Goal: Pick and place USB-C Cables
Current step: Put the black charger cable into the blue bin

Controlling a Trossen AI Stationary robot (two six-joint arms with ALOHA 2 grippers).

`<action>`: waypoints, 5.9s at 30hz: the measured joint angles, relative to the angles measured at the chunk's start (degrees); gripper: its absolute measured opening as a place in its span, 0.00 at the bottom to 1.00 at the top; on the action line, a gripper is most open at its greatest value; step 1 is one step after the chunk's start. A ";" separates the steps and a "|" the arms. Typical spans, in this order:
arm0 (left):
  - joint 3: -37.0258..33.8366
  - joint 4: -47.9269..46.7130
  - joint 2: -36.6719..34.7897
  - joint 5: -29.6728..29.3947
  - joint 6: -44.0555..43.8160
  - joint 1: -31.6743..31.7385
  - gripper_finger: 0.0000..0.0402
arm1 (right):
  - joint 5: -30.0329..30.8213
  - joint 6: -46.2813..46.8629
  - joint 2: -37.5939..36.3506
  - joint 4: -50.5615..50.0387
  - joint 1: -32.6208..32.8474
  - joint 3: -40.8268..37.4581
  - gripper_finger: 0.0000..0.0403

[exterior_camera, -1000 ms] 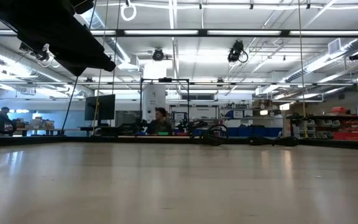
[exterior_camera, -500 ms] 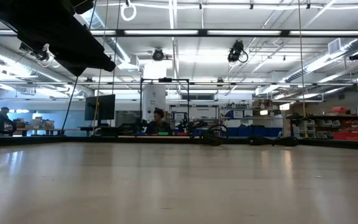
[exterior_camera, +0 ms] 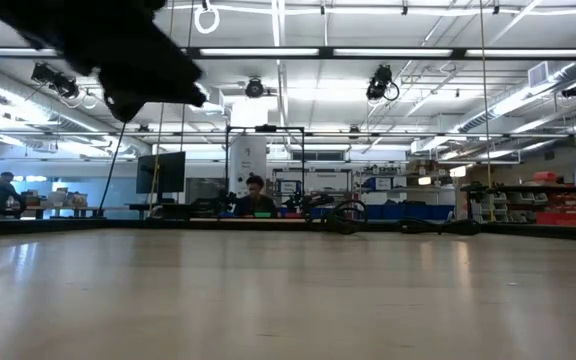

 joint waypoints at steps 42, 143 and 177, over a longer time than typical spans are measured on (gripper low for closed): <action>68.64 -35.64 55.78 -3.30 42.59 41.81 0.38 | 56.73 -40.89 22.10 82.83 9.94 -9.20 0.01; -1.32 36.35 4.86 -0.55 19.97 -6.83 0.01 | 34.16 -70.63 22.23 89.99 -19.50 -9.22 0.66; -5.71 23.05 1.68 -8.72 16.56 -8.08 0.38 | 12.02 -58.92 12.48 56.96 -17.93 3.12 0.13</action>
